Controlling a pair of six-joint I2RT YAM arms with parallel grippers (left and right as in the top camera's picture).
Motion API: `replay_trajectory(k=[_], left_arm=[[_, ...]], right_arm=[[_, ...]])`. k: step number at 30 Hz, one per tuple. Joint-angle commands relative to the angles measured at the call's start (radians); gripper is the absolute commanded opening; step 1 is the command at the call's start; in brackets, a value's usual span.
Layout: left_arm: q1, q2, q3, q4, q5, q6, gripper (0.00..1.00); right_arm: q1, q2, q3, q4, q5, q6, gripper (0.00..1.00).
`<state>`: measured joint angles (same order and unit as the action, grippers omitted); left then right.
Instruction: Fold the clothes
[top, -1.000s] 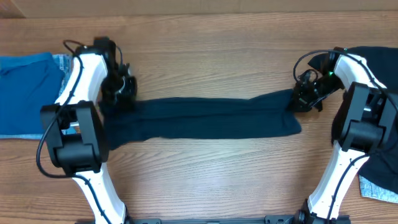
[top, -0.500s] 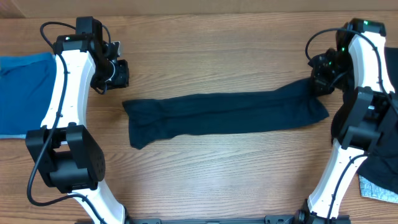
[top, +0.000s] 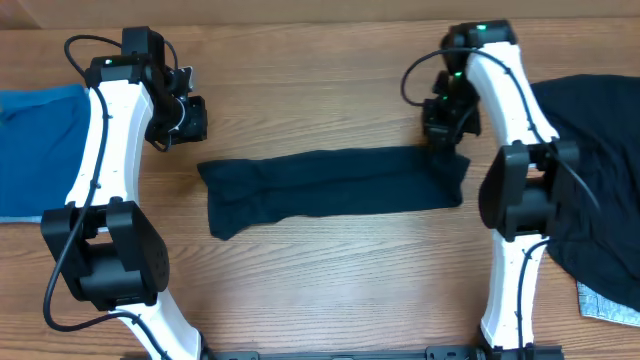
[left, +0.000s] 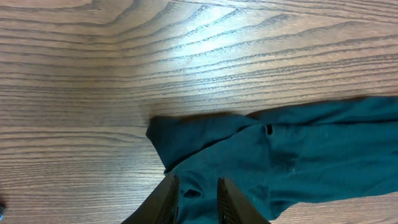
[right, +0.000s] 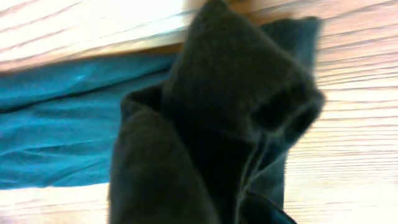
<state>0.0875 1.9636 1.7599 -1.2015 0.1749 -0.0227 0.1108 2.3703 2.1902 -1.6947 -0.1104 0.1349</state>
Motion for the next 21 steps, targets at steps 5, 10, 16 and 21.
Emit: replay_trajectory(k=[5,10,16,21], left_arm=[[0.005,-0.008,0.016,-0.002,-0.008,0.004,0.25],[0.005,-0.008,0.016,-0.003,-0.008,0.004,0.25],[0.006,-0.008,0.016,-0.003,-0.008,0.004,0.25],[0.006,-0.008,0.016,-0.002,-0.009,0.004,0.25]], right_arm=[[0.192,-0.049,0.023,0.001,0.005,0.053,0.04],[0.271,-0.049,0.022,0.027,0.005,0.053,0.1],[0.296,-0.049,0.022,0.036,0.005,0.048,0.21],[0.296,-0.049,0.022,0.035,-0.034,0.008,0.21]])
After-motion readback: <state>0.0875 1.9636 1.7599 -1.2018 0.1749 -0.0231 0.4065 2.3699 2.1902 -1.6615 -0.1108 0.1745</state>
